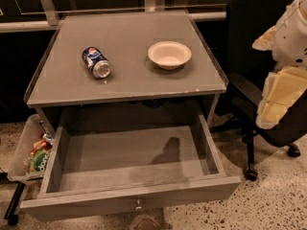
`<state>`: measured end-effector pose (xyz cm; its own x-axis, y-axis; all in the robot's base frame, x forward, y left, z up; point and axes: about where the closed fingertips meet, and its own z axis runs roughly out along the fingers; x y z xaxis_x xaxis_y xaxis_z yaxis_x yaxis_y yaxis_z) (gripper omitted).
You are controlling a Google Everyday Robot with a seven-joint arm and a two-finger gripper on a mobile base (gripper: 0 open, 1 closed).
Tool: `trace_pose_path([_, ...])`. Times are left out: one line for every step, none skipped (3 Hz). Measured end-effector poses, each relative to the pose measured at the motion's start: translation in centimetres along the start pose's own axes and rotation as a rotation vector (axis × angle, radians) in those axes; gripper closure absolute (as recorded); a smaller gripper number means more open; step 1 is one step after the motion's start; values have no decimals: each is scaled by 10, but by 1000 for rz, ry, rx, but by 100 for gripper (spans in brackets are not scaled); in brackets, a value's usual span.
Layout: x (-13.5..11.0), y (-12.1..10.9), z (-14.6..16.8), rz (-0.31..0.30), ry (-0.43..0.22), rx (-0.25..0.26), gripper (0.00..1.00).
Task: Place pepsi can into top drawer
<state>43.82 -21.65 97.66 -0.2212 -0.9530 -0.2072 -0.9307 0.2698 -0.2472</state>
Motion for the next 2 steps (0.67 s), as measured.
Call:
trace_pose_path([0,0,0,0,0,0,0])
trace_pose_path([-12,-3,4,26,-22,-15,0])
